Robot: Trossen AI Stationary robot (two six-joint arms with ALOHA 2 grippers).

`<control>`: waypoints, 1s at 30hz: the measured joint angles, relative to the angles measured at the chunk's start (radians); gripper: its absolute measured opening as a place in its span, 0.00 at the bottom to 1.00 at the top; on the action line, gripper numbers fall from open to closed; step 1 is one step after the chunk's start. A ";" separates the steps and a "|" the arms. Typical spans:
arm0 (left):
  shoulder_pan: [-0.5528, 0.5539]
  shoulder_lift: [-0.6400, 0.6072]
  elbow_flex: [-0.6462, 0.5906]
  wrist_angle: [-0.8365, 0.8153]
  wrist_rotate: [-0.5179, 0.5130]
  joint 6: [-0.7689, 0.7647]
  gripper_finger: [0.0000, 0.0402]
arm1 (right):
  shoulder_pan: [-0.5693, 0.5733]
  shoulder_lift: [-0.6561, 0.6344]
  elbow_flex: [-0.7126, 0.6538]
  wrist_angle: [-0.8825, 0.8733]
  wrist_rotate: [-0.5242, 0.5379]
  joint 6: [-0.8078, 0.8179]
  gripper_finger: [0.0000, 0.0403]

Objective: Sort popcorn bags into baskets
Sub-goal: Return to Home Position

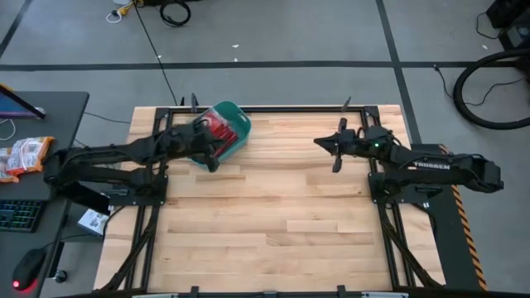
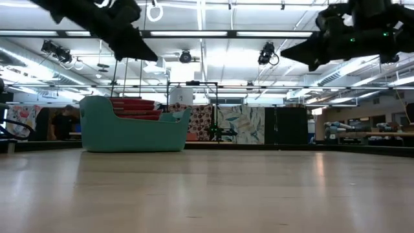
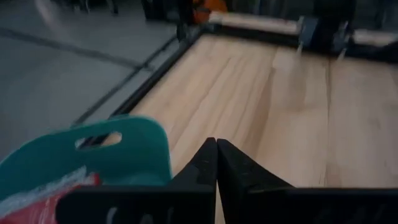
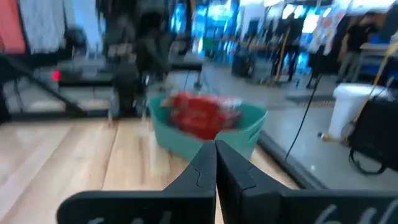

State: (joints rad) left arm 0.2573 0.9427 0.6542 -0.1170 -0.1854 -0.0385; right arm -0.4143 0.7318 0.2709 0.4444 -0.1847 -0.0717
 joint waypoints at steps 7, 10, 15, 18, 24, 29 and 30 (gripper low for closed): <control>-0.011 -0.176 -0.215 0.216 0.001 0.011 0.01 | -0.051 -0.176 -0.100 0.105 -0.001 0.084 0.01; -0.008 -0.263 -0.277 0.217 -0.005 0.006 0.01 | -0.062 -0.239 -0.114 0.070 0.000 0.103 0.01; -0.009 -0.423 -0.351 0.227 -0.020 -0.009 0.01 | -0.084 -0.326 -0.114 -0.030 0.024 0.105 0.01; -0.008 -0.507 -0.390 0.225 -0.029 -0.029 0.01 | -0.102 -0.385 -0.114 -0.091 0.023 0.106 0.00; -0.008 -0.608 -0.472 0.293 -0.031 -0.032 0.01 | -0.142 -0.504 -0.122 -0.188 -0.018 0.124 0.00; -0.008 -0.645 -0.565 0.405 -0.031 -0.056 0.01 | -0.159 -0.583 -0.171 -0.191 -0.020 0.170 0.00; -0.009 -0.648 -0.581 0.422 -0.031 -0.060 0.01 | -0.162 -0.595 -0.181 -0.191 -0.012 0.179 0.00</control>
State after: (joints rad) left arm 0.2485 0.2948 0.0734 0.3045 -0.2161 -0.0985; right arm -0.5766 0.1364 0.0898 0.2535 -0.1966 0.1074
